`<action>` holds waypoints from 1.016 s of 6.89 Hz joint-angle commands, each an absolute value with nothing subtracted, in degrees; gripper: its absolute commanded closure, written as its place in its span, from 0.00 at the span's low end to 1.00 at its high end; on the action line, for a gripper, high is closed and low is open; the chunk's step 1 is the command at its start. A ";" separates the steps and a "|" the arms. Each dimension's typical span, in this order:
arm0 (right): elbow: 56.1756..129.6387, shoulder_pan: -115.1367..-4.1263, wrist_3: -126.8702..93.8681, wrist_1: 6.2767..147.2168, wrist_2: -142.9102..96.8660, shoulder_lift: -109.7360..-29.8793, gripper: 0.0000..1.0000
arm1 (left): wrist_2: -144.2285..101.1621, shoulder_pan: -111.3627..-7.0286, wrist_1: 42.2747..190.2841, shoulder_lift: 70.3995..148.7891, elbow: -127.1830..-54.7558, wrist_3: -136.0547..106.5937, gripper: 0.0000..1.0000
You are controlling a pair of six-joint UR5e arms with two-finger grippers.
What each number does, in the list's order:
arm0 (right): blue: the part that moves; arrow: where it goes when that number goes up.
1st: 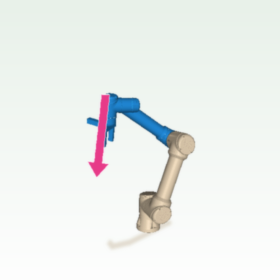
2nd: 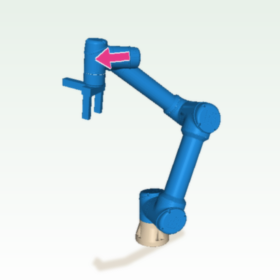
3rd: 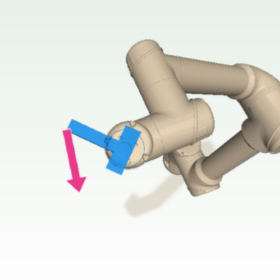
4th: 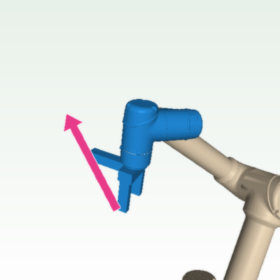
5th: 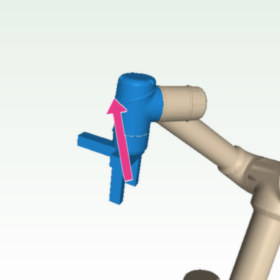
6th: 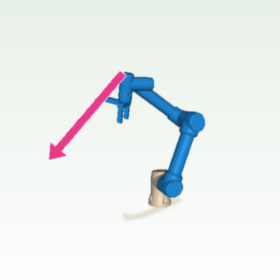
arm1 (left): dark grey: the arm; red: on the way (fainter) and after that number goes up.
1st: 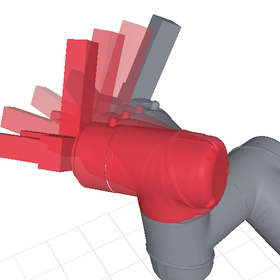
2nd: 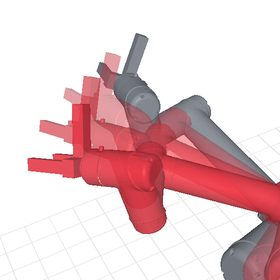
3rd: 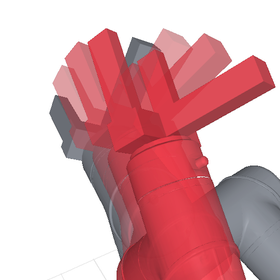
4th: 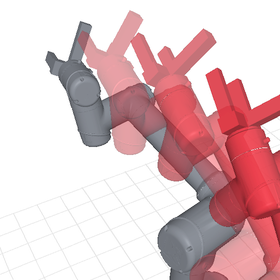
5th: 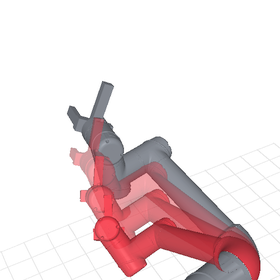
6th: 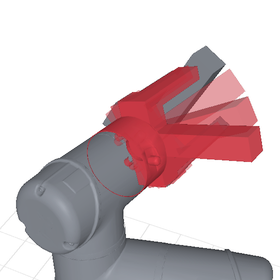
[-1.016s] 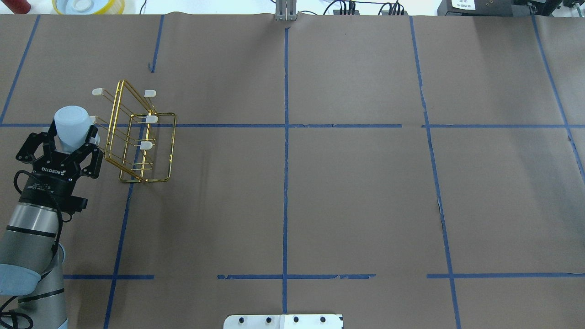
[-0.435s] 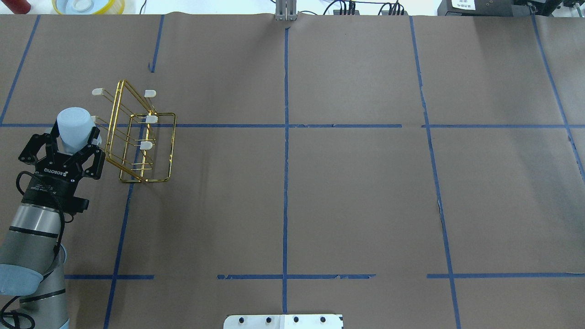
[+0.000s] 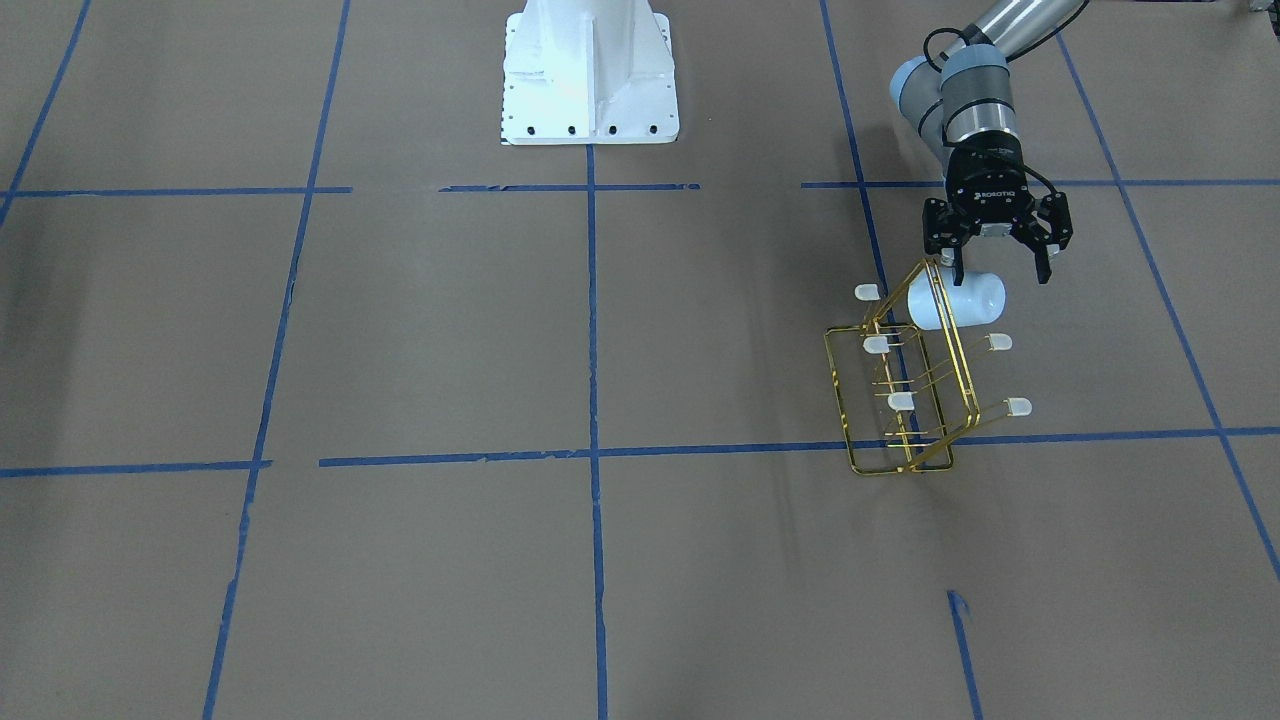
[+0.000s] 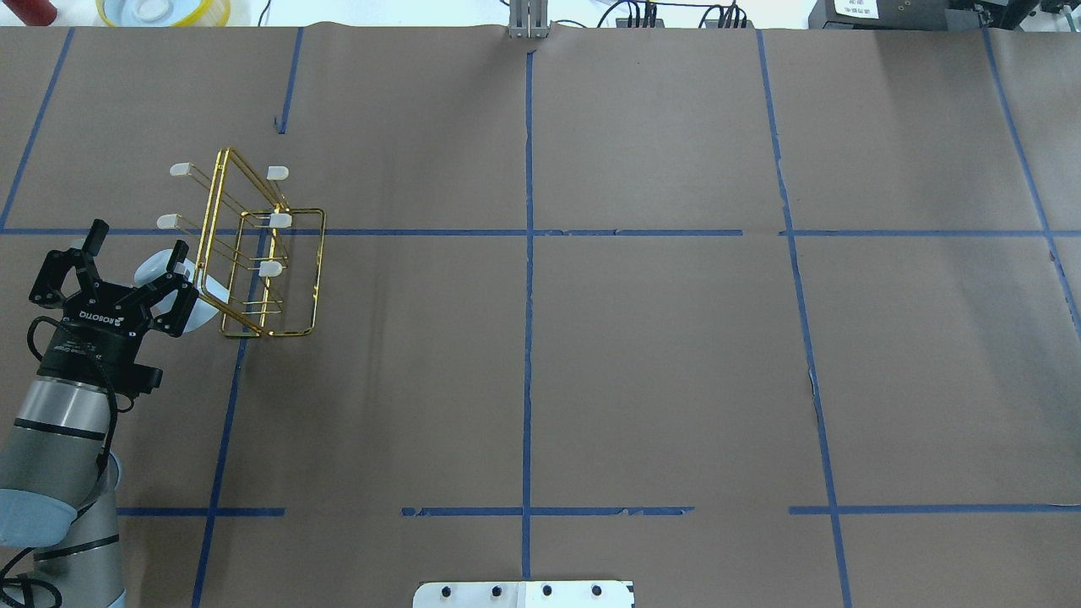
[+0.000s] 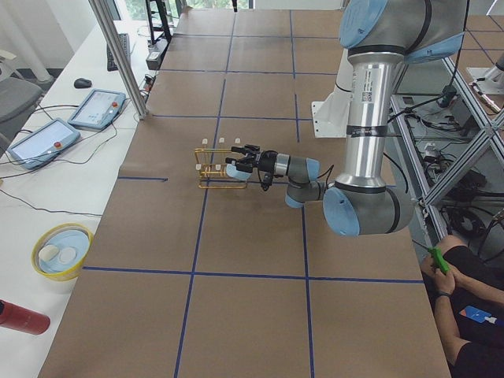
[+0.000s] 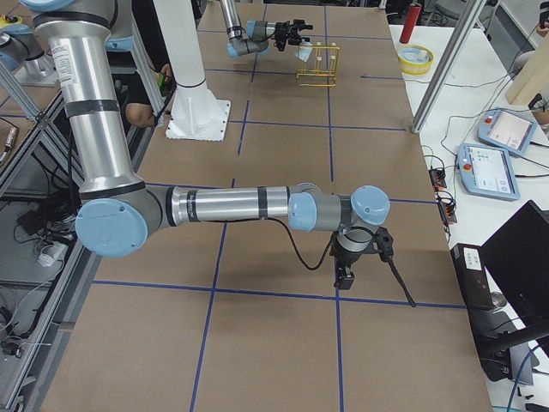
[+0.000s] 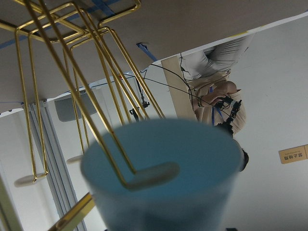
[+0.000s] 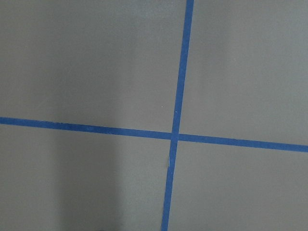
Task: Hang cup on cup holder
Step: 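Slide the cup onto the hook and open the left gripper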
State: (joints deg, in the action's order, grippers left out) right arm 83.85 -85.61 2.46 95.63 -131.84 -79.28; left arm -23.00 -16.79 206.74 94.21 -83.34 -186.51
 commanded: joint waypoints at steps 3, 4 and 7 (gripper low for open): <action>83.85 -85.61 2.46 95.62 -131.84 -79.28 0.00 | -23.20 -17.22 206.63 92.65 -88.21 -184.24 0.00; 83.85 -85.52 2.46 95.54 -131.84 -79.28 0.00 | -24.16 -17.49 206.63 89.77 -92.85 -182.57 0.00; 83.85 -85.61 2.46 95.62 -131.84 -79.28 0.00 | -34.49 -24.13 206.63 86.24 -95.71 -173.00 0.00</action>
State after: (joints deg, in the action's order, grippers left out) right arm 83.85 -85.59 2.46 95.62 -131.84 -79.28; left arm -29.36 -20.36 206.57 87.73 -94.73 -176.99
